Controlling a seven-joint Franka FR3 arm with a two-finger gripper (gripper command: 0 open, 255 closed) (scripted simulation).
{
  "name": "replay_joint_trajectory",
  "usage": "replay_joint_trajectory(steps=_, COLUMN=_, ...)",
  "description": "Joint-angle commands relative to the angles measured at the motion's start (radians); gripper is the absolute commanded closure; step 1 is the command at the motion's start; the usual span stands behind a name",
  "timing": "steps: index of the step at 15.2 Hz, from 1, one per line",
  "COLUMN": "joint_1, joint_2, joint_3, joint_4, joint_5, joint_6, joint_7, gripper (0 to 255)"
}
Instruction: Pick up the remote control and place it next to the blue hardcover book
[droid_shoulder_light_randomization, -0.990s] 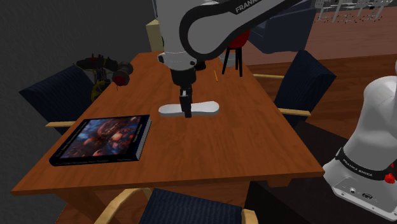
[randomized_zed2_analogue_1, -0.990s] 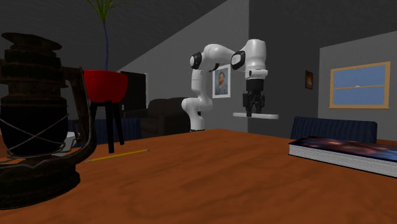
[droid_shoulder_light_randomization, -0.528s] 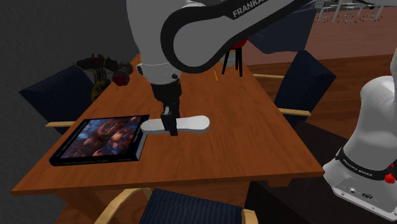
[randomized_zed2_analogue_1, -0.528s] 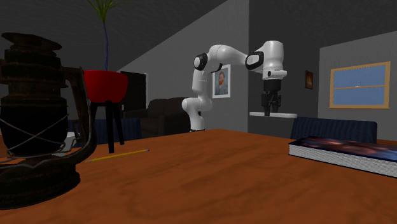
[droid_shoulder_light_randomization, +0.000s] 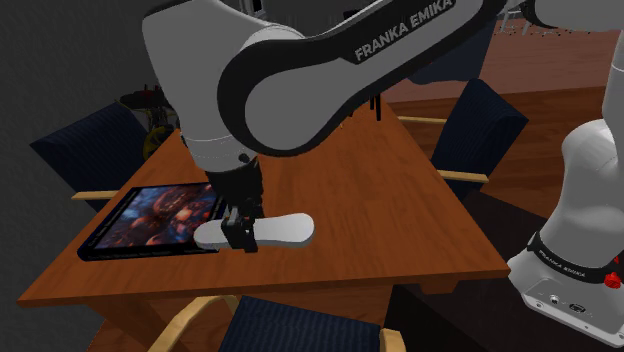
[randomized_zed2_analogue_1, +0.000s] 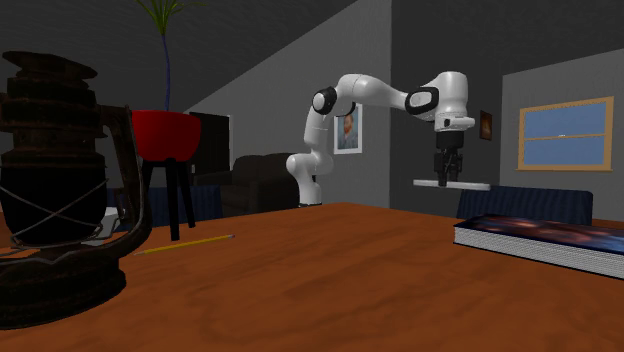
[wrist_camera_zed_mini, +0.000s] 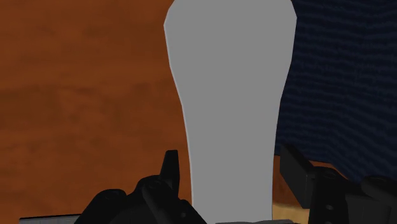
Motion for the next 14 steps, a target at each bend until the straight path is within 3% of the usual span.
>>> replay_joint_trajectory(steps=1, joint_1=0.002, joint_2=0.007, joint_3=0.0, joint_4=-0.013, joint_5=-0.003, joint_6=0.02, joint_7=0.006, gripper=255)
replay_joint_trajectory(steps=14, joint_1=0.006, joint_2=0.068, joint_3=-0.009, joint_4=-0.104, joint_5=-0.024, joint_6=0.17, joint_7=0.022, gripper=255)
